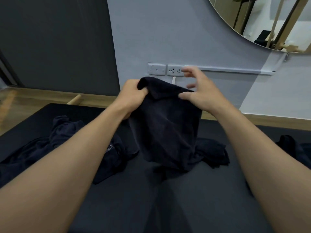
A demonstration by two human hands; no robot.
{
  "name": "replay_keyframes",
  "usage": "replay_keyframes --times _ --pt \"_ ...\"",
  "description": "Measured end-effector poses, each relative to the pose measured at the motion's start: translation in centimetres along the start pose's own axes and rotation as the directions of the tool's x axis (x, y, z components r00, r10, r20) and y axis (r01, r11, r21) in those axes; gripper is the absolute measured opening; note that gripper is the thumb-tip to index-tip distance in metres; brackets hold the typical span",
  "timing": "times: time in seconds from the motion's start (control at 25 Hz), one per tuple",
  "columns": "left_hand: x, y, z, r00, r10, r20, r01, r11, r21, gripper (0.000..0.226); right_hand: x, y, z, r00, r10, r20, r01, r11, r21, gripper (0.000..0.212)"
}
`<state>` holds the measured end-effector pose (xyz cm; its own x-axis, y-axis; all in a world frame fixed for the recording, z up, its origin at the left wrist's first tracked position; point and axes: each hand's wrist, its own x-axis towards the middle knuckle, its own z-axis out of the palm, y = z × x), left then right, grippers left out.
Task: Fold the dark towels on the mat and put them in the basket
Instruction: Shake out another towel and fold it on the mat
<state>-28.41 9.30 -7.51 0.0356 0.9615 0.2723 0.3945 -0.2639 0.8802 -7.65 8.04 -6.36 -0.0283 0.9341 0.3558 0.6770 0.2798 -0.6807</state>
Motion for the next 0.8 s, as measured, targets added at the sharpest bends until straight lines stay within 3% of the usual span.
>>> replay_keyframes --times 0.04,0.08,0.16,0.24,0.28,0.36,0.4,0.48,0.52,0.6,0.68,0.8 --pt "0.0 0.9 0.7 0.998 0.056 0.038 -0.057 0.998 0.024 0.02 -0.2 -1.1 0.3 0.992 -0.1 0.081 0.1 0.995 0.008 0.074" --pt "0.0 1.6 1.4 0.993 0.098 0.073 -0.102 0.993 0.052 0.02 -0.3 -1.8 0.9 0.973 -0.192 0.125 0.196 0.981 -0.016 0.076" --pt "0.0 2.4 2.0 0.989 0.12 0.085 -0.126 0.989 0.072 0.03 0.0 -1.9 1.5 0.94 -0.316 0.128 0.328 0.94 -0.09 0.046" --pt "-0.1 2.0 1.4 0.989 0.054 0.136 -0.059 0.998 0.035 0.032 0.1 -0.9 1.2 0.94 -0.312 0.137 0.324 0.943 -0.076 0.013" --pt "-0.3 1.6 0.8 0.974 -0.006 0.224 0.003 1.0 0.013 0.026 0.1 -0.2 0.9 0.955 -0.264 0.137 0.268 0.963 -0.011 0.01" --pt "-1.0 0.3 -0.8 0.88 -0.167 0.444 0.133 0.985 0.107 0.025 -0.3 1.1 0.3 0.996 -0.081 0.041 0.07 0.975 0.211 0.027" --pt "-1.3 -0.7 -1.7 0.835 -0.244 0.494 0.163 0.966 0.201 0.021 -0.4 1.6 -0.3 0.998 0.053 -0.04 -0.036 0.942 0.333 0.034" --pt "-1.6 -2.8 -3.1 0.829 -0.321 0.458 0.219 0.94 0.261 0.014 -0.8 2.6 -1.8 0.955 0.282 -0.092 -0.21 0.861 0.463 0.045" --pt "-1.4 -3.6 -3.5 0.851 -0.33 0.408 0.259 0.94 0.22 0.014 -1.2 3.1 -2.7 0.95 0.307 -0.056 -0.259 0.876 0.407 0.047" --pt "-0.9 -4.8 -3.7 0.896 -0.323 0.304 0.282 0.944 0.171 0.013 -2.1 3.9 -3.6 0.961 0.27 0.056 -0.275 0.954 0.117 0.037" --pt "-0.4 -5.3 -3.4 0.928 -0.3 0.221 0.243 0.937 0.252 0.009 -2.4 4.6 -3.4 0.966 0.253 0.057 -0.242 0.958 -0.151 0.023" --pt "0.5 -6.0 -2.9 0.97 -0.241 0.034 0.216 0.914 0.343 0.013 -2.0 6.2 -3.3 0.957 0.29 0.003 -0.281 0.93 -0.235 0.022"
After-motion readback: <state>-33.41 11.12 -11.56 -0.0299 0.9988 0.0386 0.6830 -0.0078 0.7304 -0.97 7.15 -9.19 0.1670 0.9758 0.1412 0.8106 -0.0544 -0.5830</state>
